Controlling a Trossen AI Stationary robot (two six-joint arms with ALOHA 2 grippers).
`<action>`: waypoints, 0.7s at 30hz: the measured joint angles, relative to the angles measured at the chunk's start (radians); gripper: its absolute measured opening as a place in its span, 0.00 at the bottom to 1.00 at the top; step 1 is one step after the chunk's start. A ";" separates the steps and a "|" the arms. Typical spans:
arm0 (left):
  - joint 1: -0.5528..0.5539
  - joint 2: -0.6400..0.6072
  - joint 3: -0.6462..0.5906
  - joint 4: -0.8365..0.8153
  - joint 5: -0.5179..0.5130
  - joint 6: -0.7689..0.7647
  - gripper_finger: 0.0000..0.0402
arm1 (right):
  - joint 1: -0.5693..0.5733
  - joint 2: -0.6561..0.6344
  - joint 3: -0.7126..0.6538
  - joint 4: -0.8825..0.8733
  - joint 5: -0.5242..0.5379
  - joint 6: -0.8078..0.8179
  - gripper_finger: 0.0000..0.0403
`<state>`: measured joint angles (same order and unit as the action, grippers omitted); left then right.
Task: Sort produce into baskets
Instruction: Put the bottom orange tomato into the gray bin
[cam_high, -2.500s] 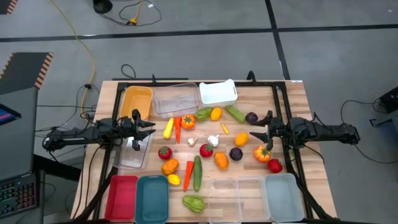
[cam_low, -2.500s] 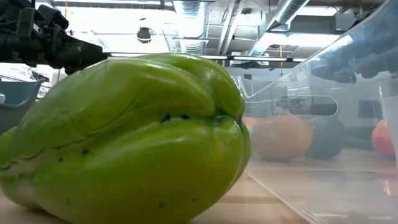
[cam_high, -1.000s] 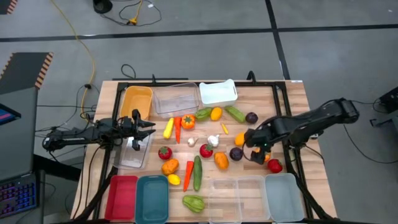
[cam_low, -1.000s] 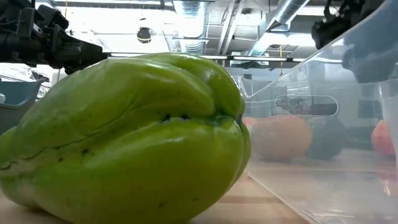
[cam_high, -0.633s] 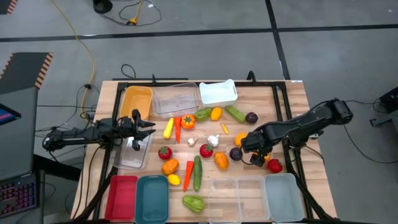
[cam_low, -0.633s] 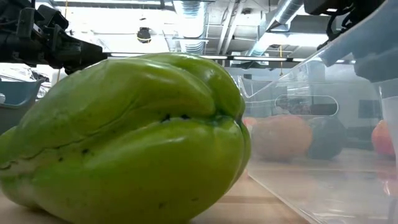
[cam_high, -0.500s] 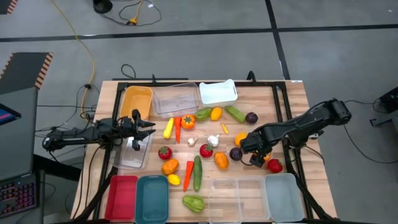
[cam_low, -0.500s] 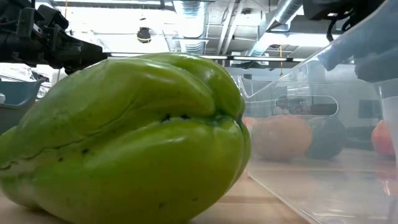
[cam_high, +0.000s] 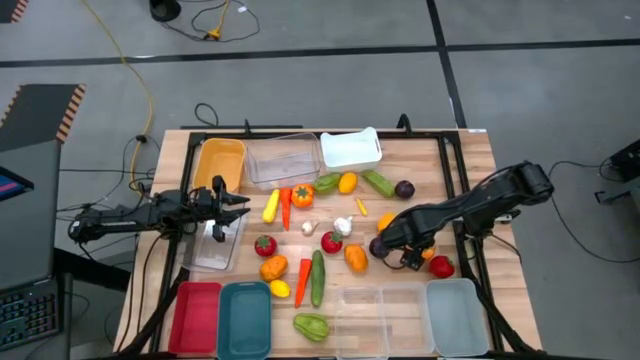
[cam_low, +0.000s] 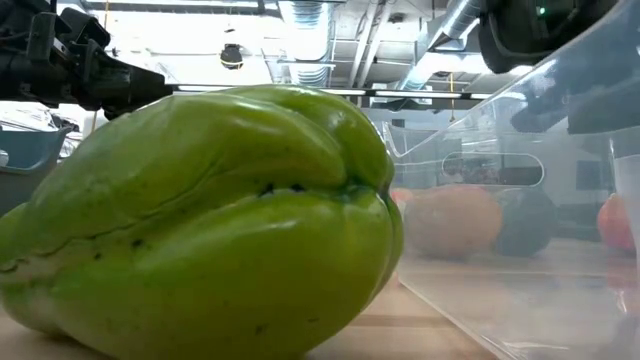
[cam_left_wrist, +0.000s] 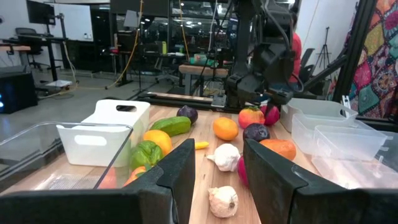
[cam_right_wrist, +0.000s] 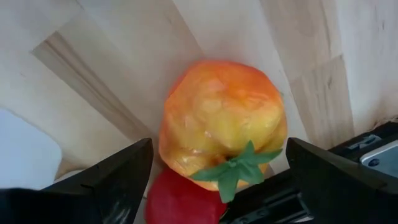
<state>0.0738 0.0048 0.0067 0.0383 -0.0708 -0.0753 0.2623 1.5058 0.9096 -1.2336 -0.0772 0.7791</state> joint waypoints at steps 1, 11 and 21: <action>0.000 0.000 0.000 0.000 0.000 0.000 0.30 | 0.000 0.007 0.000 0.003 0.000 -0.003 0.98; 0.000 0.000 0.000 0.000 0.000 0.000 0.30 | -0.001 0.085 0.000 0.021 0.000 -0.028 0.98; 0.000 0.000 0.000 0.000 0.000 0.000 0.30 | -0.001 0.082 0.000 0.035 -0.004 -0.028 0.86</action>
<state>0.0737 0.0046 0.0069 0.0387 -0.0710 -0.0753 0.2611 1.5879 0.9096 -1.1984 -0.0810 0.7513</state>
